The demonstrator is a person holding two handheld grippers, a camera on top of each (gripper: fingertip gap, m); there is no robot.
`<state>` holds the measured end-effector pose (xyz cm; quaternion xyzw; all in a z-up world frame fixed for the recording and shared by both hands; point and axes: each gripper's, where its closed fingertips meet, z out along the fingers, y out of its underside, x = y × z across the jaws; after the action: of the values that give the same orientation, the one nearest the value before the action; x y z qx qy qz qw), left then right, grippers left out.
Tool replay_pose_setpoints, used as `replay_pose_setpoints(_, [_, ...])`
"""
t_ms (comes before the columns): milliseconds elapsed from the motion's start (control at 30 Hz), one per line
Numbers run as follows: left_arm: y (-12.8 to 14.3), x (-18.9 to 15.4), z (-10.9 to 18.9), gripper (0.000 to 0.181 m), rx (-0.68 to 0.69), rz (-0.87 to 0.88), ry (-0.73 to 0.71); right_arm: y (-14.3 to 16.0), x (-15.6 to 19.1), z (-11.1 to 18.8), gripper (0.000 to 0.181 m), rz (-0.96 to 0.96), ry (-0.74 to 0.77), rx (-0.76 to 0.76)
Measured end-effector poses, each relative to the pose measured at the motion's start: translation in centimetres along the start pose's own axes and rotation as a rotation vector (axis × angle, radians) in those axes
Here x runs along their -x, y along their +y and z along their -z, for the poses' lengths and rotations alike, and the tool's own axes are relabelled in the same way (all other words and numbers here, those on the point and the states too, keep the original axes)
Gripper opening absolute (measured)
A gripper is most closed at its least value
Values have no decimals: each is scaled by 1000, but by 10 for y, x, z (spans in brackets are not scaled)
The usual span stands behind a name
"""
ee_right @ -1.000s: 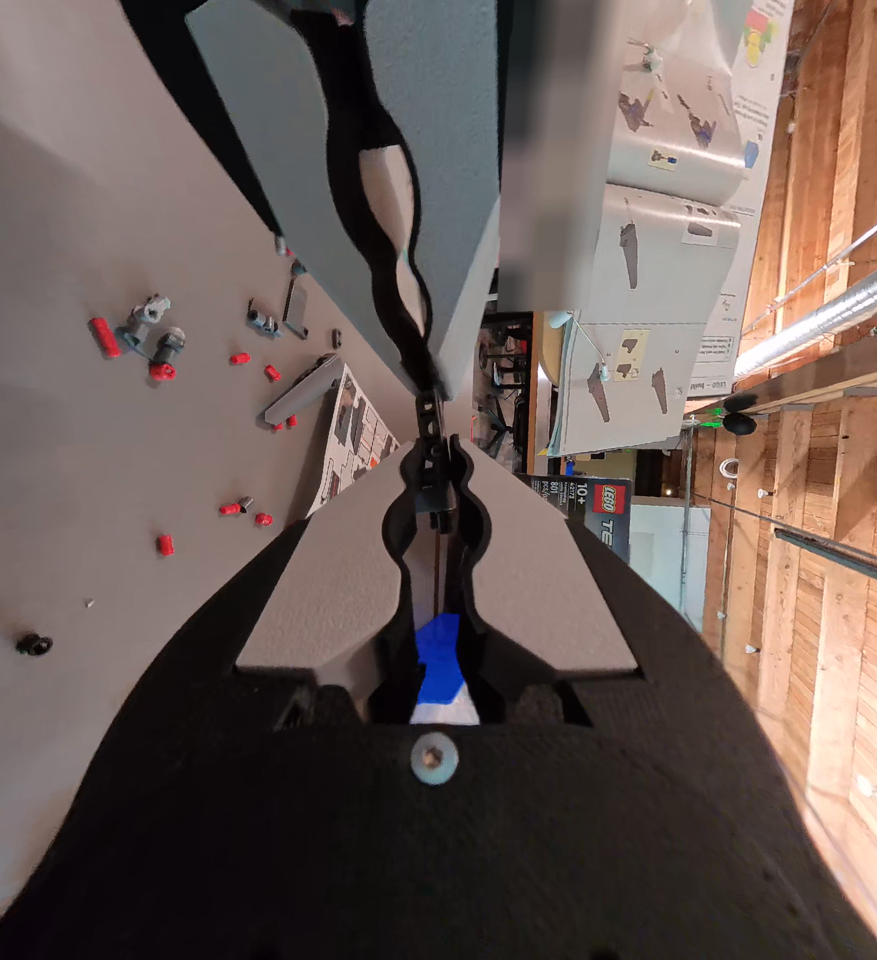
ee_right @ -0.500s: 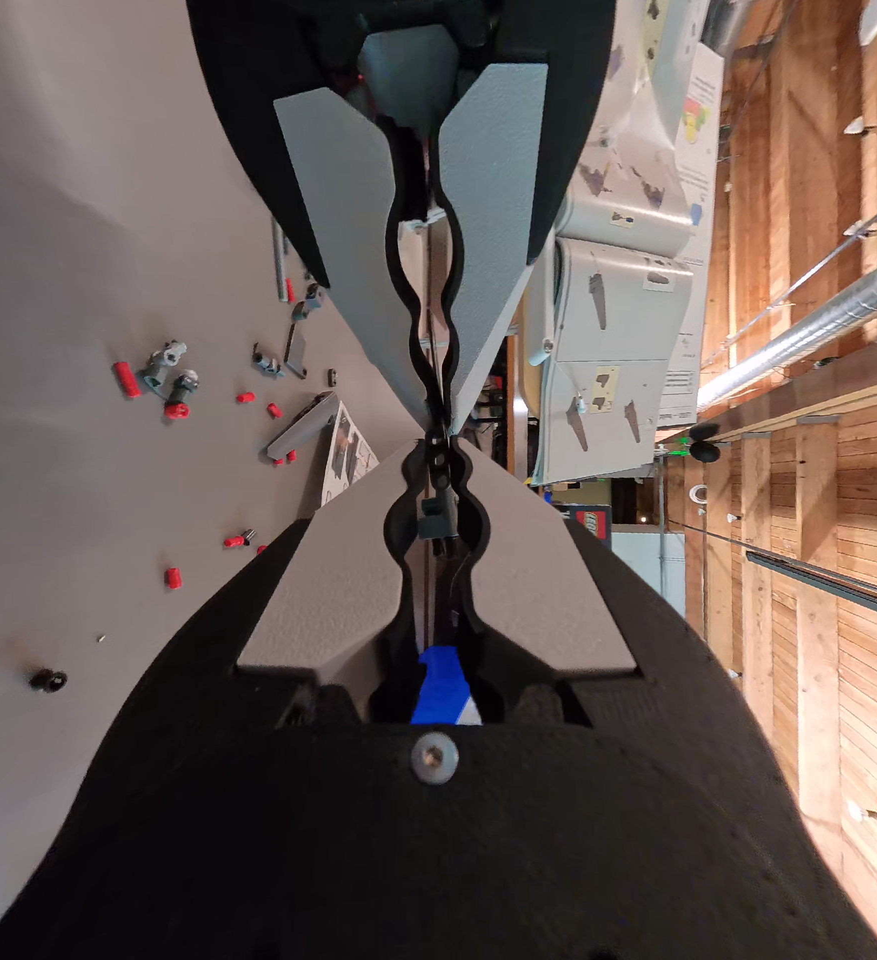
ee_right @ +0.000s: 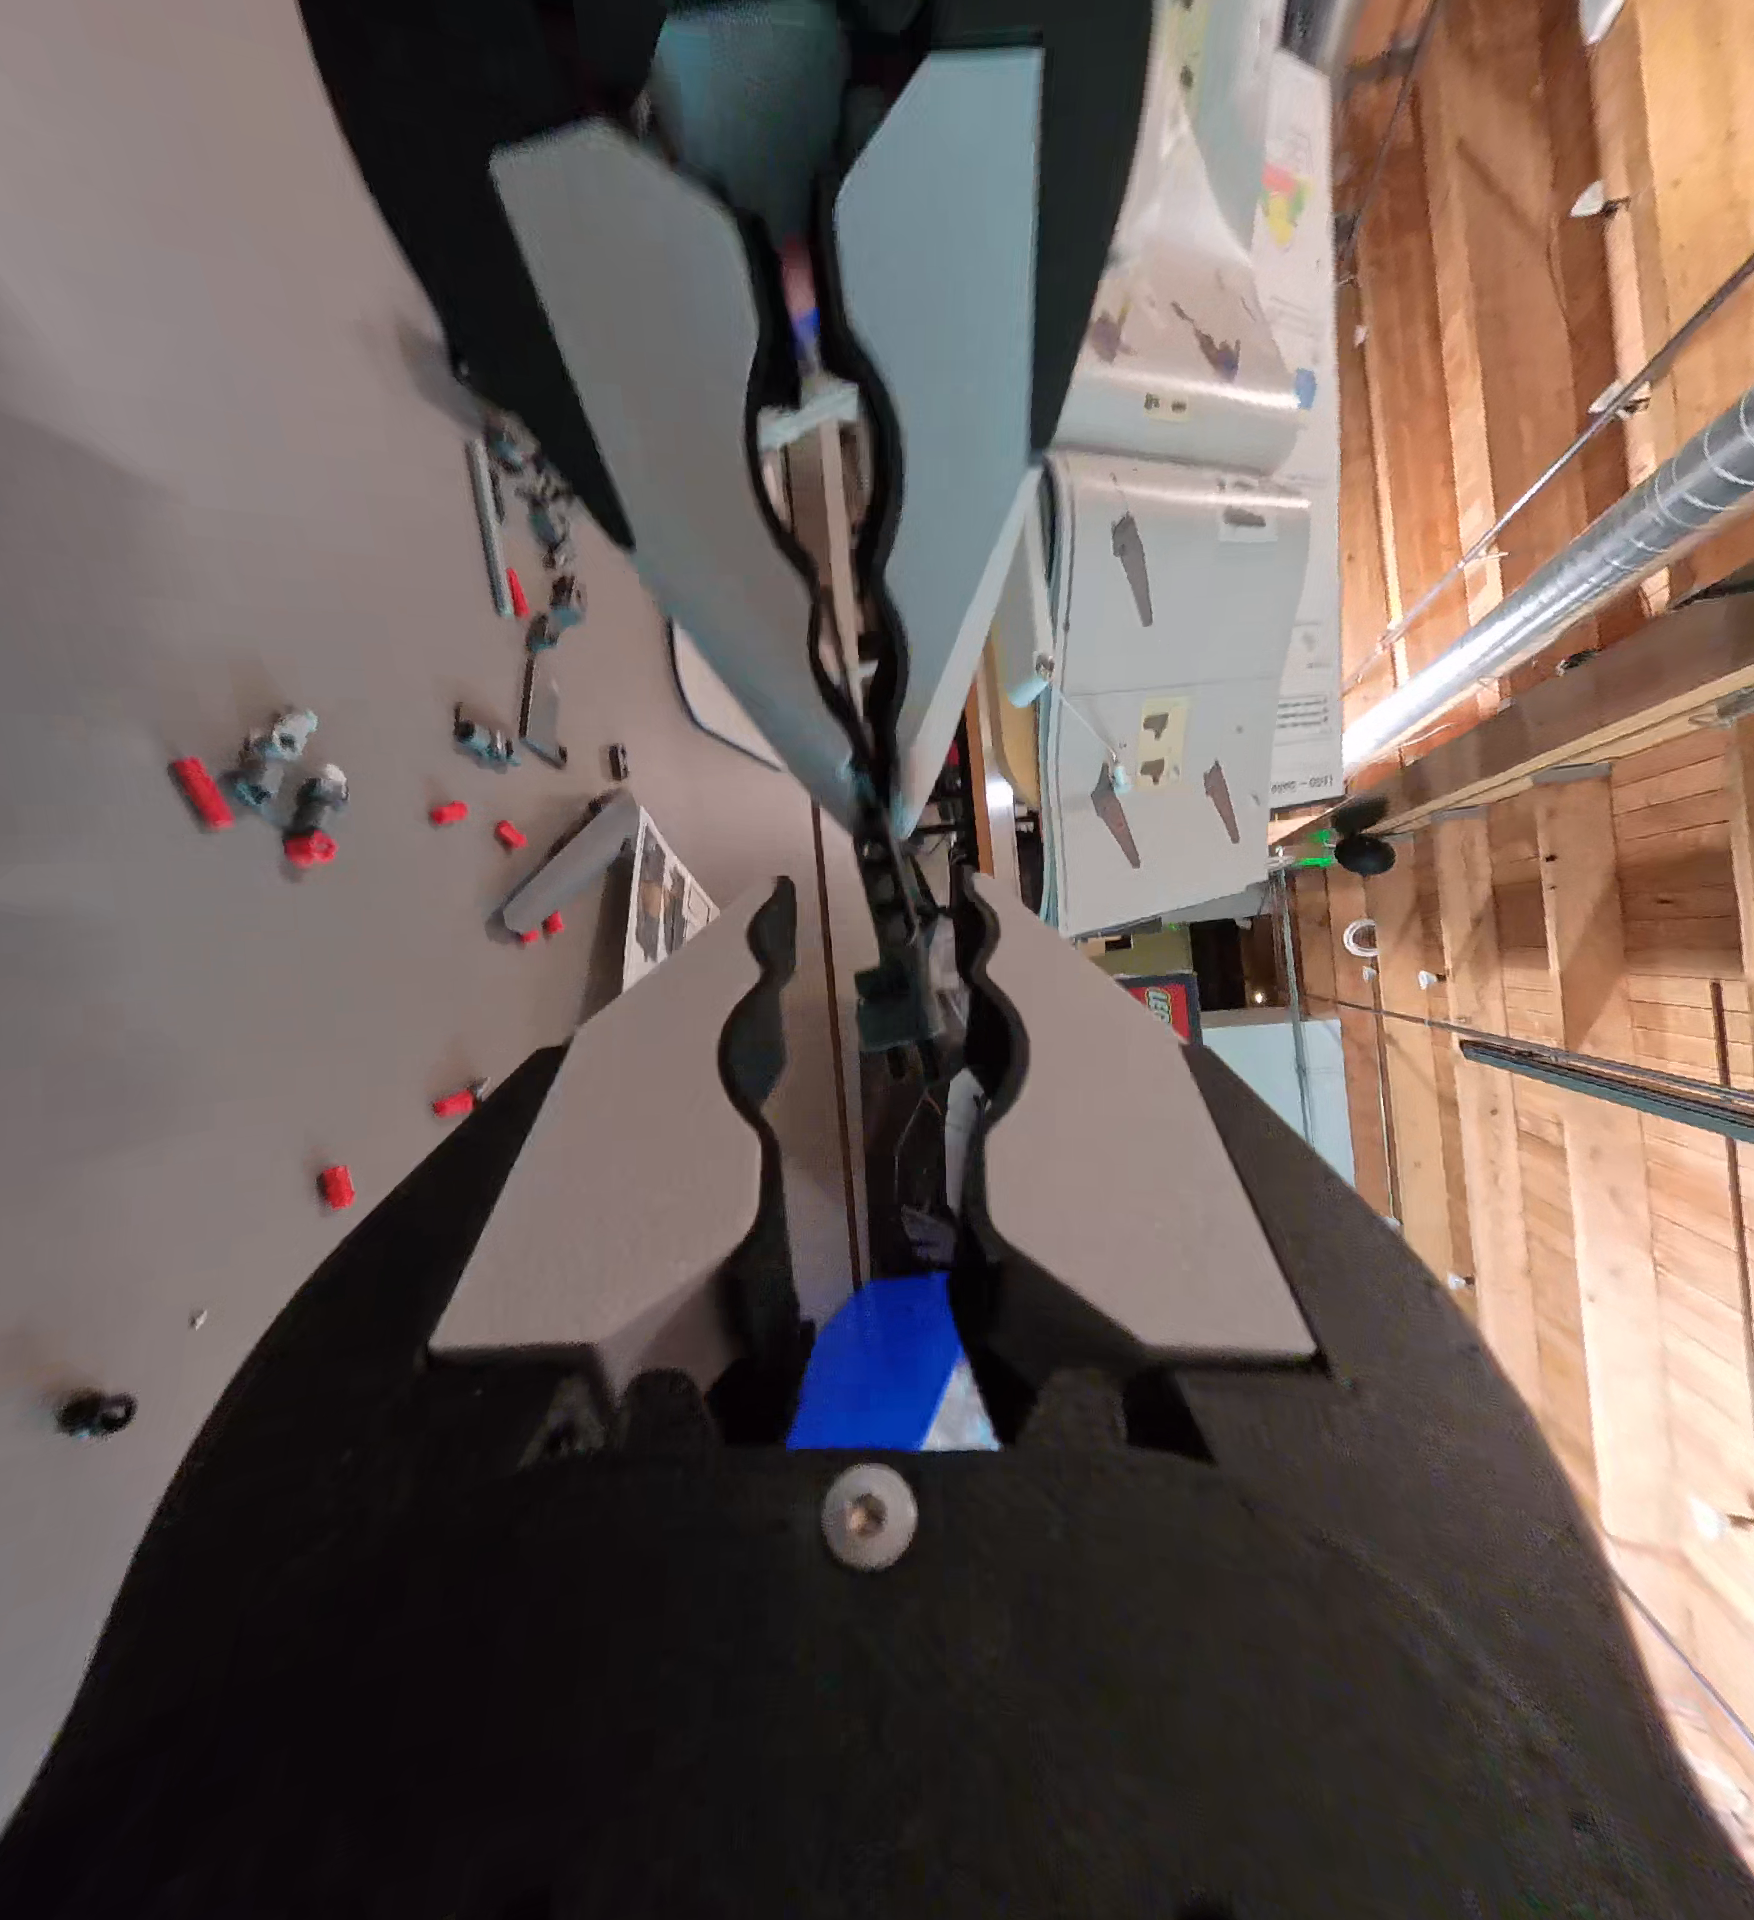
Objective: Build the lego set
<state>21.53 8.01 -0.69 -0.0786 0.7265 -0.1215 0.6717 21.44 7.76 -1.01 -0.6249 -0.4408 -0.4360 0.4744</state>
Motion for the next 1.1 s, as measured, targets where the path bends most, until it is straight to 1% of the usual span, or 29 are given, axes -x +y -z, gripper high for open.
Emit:
replay_pose_setpoints(33, [-1,-1,0,0,-3,-5,0,4,3,-1,30,4,-14,12])
replay_pose_setpoints(133, [-1,-9,-2,0,3,-57,7,10,5,-1,15,36,-10,46])
replay_pose_setpoints(200, [-2,-7,-2,0,-8,-51,-4,9,4,0,5,56,1,50])
replay_pose_setpoints(267, [-6,2,0,2,-37,-29,-43,7,-2,3,5,64,43,38])
replay_pose_setpoints(300, [-6,5,1,8,-41,-23,-54,7,-7,4,5,81,83,43])
replay_pose_setpoints(333, [-2,6,1,21,-27,-6,-35,9,-13,6,4,112,128,53])
replay_pose_setpoints(367, [2,6,1,29,-15,20,-18,10,-16,8,4,142,158,60])
replay_pose_setpoints(400, [4,7,1,34,-15,37,-11,10,-18,9,4,164,180,61])
replay_pose_setpoints(467, [5,7,1,36,-14,26,-5,9,-21,13,3,205,216,64])
replay_pose_setpoints(567, [3,7,2,28,-14,-19,-31,8,-20,16,3,252,236,65])
replay_pose_setpoints(633, [2,12,3,7,-11,-52,-83,8,-17,17,3,265,231,62])
replay_pose_setpoints(667, [2,13,3,0,-11,-70,-95,7,-15,16,4,254,221,55])
replay_pose_setpoints(733, [1,14,4,0,-8,-106,-117,6,-18,17,5,192,231,39])
replay_pose_setpoints(767, [0,15,4,0,-4,-132,-142,7,-19,17,13,163,222,34])
replay_pose_setpoints(800, [-1,17,4,0,1,-163,-167,7,-17,18,26,123,193,23])
replay_pose_setpoints(867, [-2,20,5,0,7,-228,-213,6,-13,21,44,-22,95,-32])
replay_pose_setpoints(900, [-4,20,6,0,0,-261,-231,7,-10,23,47,-111,29,-55])
replay_pose_setpoints(967, [-7,19,6,0,-7,-311,-254,10,-11,28,58,-276,-65,-95])
replay_pose_setpoints(1033, [-13,18,7,0,-27,-354,-281,9,-10,32,57,-425,-178,-139])
replay_pose_setpoints(1100, [-17,18,9,0,-42,-383,-302,6,-12,37,57,-510,-239,-182])
